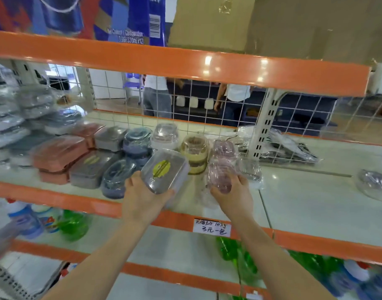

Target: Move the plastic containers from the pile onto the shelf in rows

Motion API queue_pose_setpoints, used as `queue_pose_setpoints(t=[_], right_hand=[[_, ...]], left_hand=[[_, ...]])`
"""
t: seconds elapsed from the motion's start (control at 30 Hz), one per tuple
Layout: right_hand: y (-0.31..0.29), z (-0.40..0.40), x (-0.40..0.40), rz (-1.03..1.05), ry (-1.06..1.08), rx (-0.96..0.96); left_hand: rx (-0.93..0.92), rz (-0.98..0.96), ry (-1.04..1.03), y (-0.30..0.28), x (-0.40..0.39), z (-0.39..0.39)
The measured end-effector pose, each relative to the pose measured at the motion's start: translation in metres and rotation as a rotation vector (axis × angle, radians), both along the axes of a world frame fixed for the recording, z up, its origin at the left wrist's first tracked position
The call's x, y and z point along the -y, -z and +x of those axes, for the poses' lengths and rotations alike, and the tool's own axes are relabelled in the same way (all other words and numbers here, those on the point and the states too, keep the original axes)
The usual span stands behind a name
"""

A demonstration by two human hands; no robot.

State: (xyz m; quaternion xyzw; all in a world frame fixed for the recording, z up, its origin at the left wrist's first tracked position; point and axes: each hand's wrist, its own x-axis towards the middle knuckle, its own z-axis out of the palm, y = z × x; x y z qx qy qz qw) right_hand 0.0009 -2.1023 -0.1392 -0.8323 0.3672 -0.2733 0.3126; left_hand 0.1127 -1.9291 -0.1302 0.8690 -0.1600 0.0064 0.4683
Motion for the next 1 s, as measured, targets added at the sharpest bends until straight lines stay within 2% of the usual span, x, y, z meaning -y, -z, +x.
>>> queue_pose_setpoints(t=[0.27,0.53,0.7,0.87,1.0], right_hand=[[0.008,0.024,0.013,-0.114,0.152,-0.152],[0.003,0.030,0.010,-0.175,0.017,-0.231],[0.002,0.030,0.009,-0.153,0.032,-0.231],[-0.006,0.039,0.003,-0.204,0.090,-0.337],[-0.022,0.050,-0.008,-0.227,0.098,-0.261]], left_hand=[[-0.018,0.058,0.009,0.003,0.021,0.030],[0.000,0.084,0.037,0.005,0.025,0.047],[0.008,0.120,0.090,0.006,0.024,0.059],[0.012,0.177,0.146,0.003,0.017,0.066],[0.042,0.173,0.175,-0.002,0.003,0.073]])
